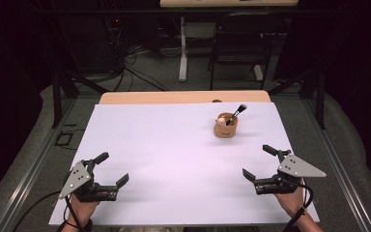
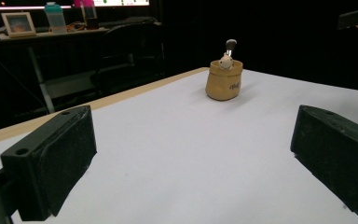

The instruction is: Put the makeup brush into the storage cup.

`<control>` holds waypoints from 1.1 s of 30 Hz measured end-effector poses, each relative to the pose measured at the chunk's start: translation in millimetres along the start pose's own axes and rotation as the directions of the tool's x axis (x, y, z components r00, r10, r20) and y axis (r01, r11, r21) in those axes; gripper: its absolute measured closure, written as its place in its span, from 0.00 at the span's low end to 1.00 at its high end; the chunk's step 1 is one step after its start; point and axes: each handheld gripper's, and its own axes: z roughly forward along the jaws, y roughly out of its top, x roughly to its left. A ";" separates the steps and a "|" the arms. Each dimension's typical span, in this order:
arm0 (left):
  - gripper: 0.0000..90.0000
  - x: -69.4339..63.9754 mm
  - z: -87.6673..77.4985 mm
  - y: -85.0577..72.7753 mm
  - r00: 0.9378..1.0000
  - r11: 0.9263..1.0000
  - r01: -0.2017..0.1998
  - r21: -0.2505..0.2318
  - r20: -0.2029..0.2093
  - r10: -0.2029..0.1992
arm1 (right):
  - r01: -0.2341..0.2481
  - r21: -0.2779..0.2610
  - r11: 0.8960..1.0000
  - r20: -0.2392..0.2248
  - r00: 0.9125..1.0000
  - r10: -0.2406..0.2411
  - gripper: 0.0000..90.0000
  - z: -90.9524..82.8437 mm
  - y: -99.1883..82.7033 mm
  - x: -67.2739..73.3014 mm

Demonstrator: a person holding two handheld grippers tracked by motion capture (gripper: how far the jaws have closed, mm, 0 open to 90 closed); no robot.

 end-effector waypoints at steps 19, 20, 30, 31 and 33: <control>0.00 0.3 -1.1 0.3 1.000 1.000 0.001 -0.004 -0.002 -0.001 | 0.013 -0.012 1.000 0.052 0.999 -0.012 0.00 -25.8 -10.0 16.0; 0.00 0.3 -1.1 0.2 1.000 1.000 0.002 -0.004 -0.002 -0.002 | 0.011 -0.014 1.000 0.051 0.999 -0.010 0.00 -25.3 -10.2 15.8; 0.00 -0.4 -0.4 0.4 1.000 1.000 -0.003 -0.001 0.005 0.003 | 0.013 -0.009 1.000 0.061 0.998 -0.012 0.00 -24.8 -10.7 14.4; 0.00 -0.5 -0.6 0.5 1.000 1.000 -0.003 -0.002 0.005 0.003 | 0.017 -0.011 1.000 0.060 0.998 -0.016 0.00 -24.7 -10.5 14.0; 0.00 -0.1 -0.6 0.4 1.000 1.000 -0.006 0.000 0.003 0.006 | 0.017 -0.012 1.000 0.057 0.998 -0.017 0.00 -25.4 -10.0 13.8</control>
